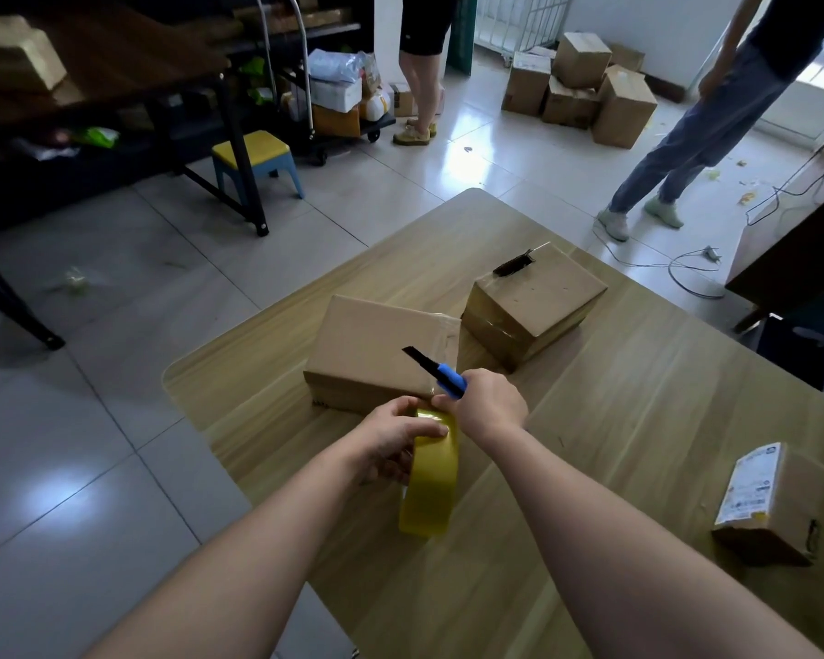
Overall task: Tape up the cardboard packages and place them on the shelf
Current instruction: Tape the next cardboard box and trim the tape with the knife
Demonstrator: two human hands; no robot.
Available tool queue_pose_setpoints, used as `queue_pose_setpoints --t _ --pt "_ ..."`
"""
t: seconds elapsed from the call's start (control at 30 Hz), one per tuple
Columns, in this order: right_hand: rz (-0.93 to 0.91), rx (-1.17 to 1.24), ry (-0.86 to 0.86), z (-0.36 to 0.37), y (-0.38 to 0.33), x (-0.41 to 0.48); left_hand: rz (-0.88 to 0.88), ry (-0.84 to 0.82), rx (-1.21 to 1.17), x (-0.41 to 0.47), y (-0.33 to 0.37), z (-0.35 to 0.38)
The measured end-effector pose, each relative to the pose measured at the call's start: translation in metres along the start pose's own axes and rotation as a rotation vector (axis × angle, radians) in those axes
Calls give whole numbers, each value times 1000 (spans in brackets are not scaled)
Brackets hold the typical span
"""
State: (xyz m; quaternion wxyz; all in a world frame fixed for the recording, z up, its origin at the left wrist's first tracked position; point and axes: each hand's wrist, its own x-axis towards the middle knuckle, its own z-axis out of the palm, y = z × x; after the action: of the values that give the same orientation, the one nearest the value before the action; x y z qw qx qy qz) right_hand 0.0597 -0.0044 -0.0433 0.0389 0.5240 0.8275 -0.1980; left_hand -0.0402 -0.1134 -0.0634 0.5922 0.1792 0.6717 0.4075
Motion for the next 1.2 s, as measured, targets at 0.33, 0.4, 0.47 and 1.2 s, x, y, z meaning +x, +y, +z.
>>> queue_pose_setpoints --t 0.33,0.4,0.47,1.2 --pt "-68 -169 28 1 -3 -5 -5 -50 38 -12 -1 -1" --pt "-33 -92 -6 3 1 -5 -13 -47 28 -11 -5 -1" --pt "-7 -46 -26 5 5 -5 -16 -40 14 -9 -8 -2" --pt "-20 -218 -400 50 62 -44 99 -103 79 -34 -22 -14"
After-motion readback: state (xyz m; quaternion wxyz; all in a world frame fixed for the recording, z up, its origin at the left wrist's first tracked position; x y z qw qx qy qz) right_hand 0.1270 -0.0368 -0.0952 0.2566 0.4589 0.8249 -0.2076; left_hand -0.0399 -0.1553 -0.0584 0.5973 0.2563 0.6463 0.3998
